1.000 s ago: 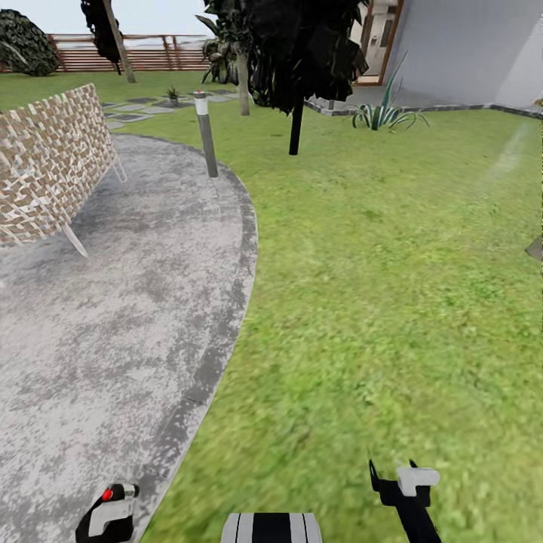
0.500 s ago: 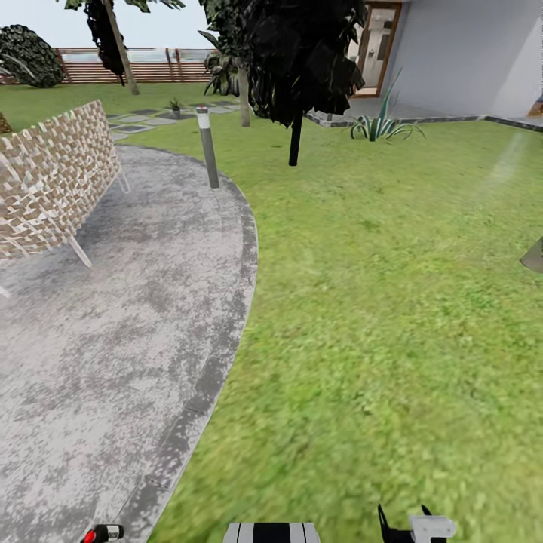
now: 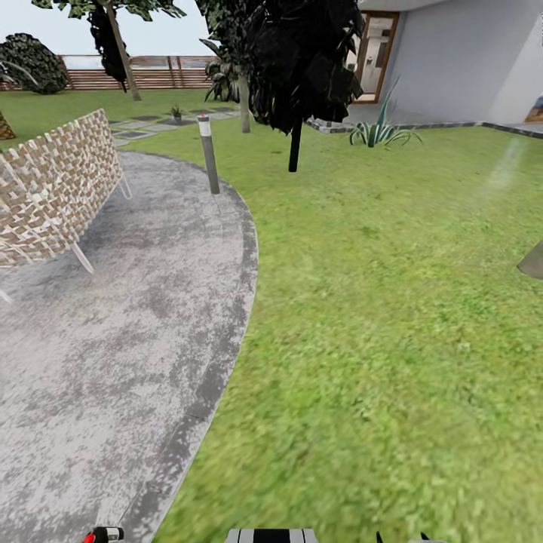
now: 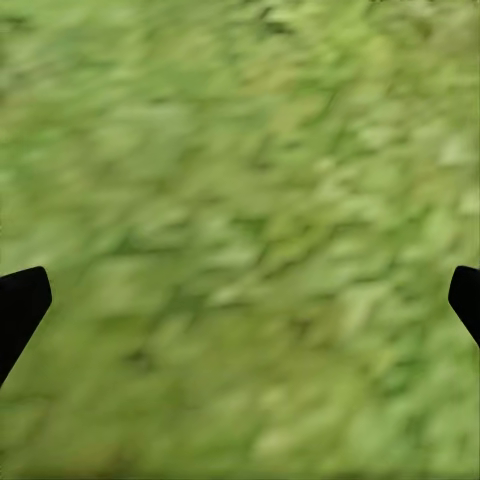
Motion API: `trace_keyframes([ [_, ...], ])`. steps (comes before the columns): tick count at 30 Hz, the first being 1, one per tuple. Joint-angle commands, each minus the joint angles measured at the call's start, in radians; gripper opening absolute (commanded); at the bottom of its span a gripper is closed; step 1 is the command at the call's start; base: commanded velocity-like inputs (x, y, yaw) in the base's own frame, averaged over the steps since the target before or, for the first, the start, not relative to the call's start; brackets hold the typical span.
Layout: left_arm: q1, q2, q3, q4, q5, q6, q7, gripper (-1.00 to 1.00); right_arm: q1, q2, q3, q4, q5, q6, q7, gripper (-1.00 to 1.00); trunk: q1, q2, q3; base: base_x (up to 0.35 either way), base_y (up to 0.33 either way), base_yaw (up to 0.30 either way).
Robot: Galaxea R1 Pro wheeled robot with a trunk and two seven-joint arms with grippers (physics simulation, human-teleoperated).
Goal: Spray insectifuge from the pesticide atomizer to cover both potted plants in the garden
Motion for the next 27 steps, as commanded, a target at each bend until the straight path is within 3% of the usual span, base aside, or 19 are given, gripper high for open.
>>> trace_keyframes([
  [1, 0.000, 0.000, 0.000, 0.001, 0.008, -0.003, -0.005, -1.00, 0.000, 0.001, -0.006, 0.001, 0.011, -0.003, -0.001, 1.00, 0.000, 0.000, 0.001, 0.000, 0.000, 0.000],
  [11, 0.000, -0.002, 0.001, 0.001, 0.008, -0.003, -0.005, -1.00, 0.000, 0.005, -0.007, 0.007, 0.009, -0.003, -0.002, 1.00, 0.000, 0.000, 0.016, 0.000, 0.000, 0.049],
  [27, 0.000, -0.003, 0.001, 0.002, 0.009, -0.003, -0.005, -1.00, -0.001, 0.007, -0.007, 0.007, 0.010, -0.003, -0.003, 1.00, 0.000, 0.000, 0.029, 0.000, 0.000, 0.238],
])
